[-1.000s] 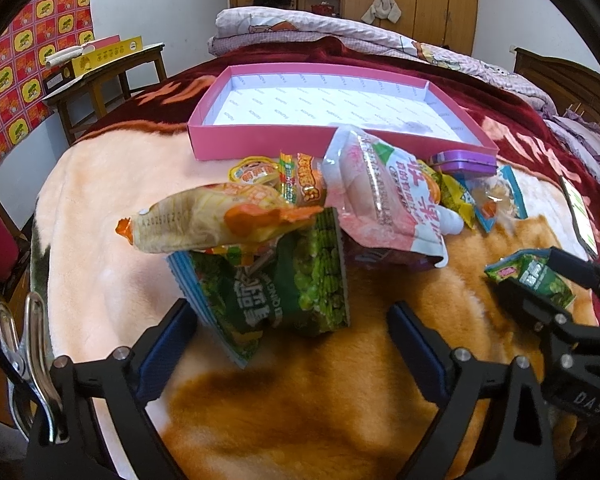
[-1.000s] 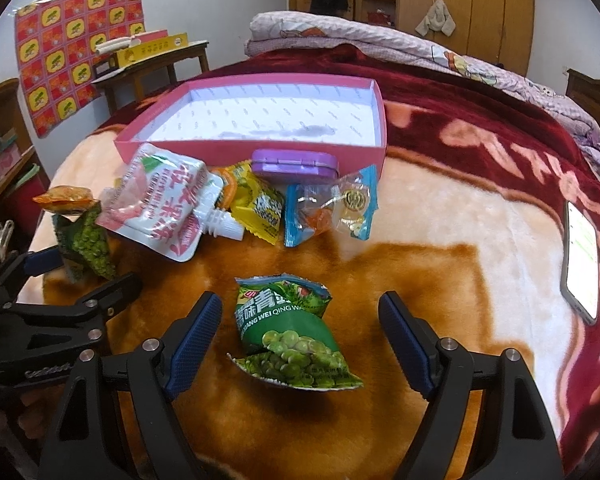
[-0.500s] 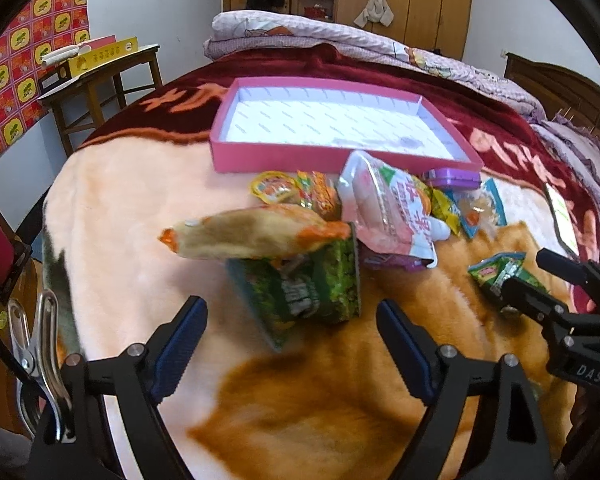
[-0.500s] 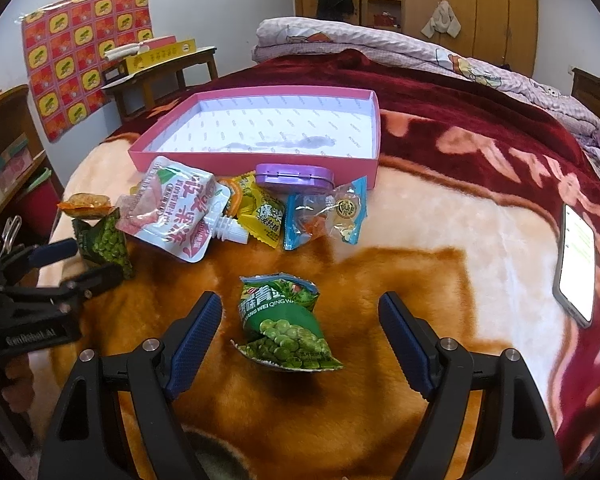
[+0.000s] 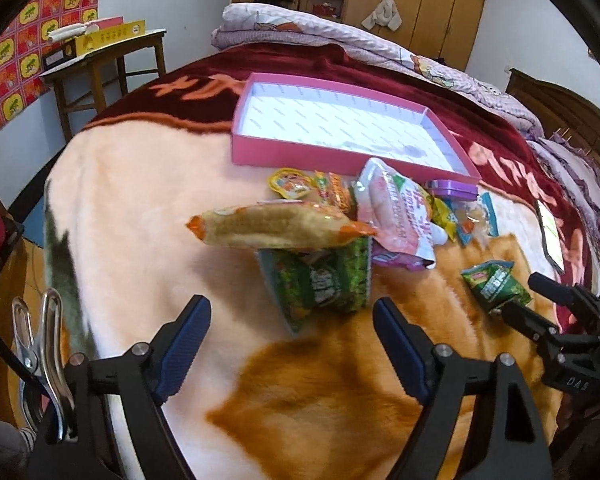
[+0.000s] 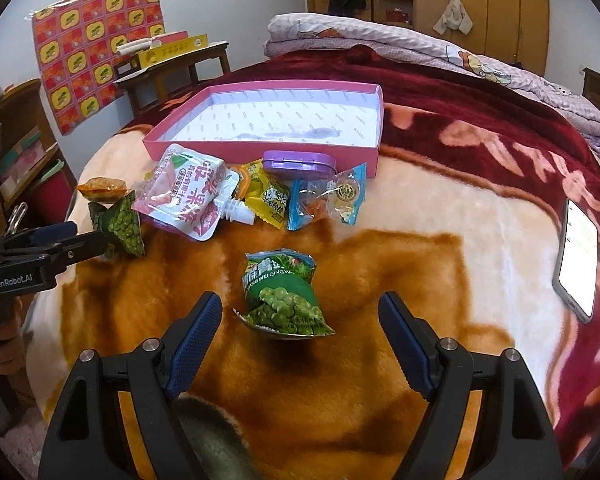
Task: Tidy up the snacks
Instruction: 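Close the left tool on a green snack bag while the right tool grasps the green pea bag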
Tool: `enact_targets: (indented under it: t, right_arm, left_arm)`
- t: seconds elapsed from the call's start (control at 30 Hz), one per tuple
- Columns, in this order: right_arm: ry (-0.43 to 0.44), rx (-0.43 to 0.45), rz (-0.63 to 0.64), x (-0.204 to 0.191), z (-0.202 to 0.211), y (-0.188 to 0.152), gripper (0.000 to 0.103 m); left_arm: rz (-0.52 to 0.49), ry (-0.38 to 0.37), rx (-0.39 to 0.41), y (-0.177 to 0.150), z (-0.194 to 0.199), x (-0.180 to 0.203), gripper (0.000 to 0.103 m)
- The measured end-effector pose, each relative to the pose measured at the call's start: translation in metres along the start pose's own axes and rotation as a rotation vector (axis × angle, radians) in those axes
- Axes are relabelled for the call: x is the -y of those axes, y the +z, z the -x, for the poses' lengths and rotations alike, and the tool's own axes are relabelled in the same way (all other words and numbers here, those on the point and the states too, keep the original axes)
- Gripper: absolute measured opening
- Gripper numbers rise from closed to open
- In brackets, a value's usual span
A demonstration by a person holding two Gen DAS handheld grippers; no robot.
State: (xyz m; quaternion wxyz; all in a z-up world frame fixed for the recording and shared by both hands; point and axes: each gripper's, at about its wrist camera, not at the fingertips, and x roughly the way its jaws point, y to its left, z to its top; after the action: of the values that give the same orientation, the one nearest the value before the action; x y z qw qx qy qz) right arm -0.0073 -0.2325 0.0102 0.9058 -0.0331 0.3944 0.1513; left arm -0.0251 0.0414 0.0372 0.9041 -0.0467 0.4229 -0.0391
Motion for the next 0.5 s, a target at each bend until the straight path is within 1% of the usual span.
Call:
enact_targets:
  t: [0.17, 0.23, 0.37, 0.4, 0.5]
  right_arm:
    - [0.014, -0.013, -0.015, 0.003, -0.005, -0.001, 0.081]
    - [0.02, -0.018, -0.017, 0.002, -0.007, 0.0, 0.077]
    - [0.036, -0.024, -0.008, -0.001, -0.012, -0.001, 0.072]
    - [0.036, -0.024, -0.005, -0.002, -0.013, -0.001, 0.07]
    - [0.042, -0.036, -0.013, -0.001, -0.018, -0.001, 0.066]
  left_arm:
    - [0.016, -0.023, -0.01, 0.003, -0.01, 0.008, 0.086]
    - [0.019, -0.021, -0.016, 0.005, -0.015, 0.009, 0.084]
    - [0.009, 0.003, -0.029, 0.007, -0.025, 0.012, 0.077]
    - [0.007, 0.005, -0.03, 0.007, -0.027, 0.012, 0.075]
    - [-0.003, 0.012, -0.025, 0.007, -0.03, 0.013, 0.071]
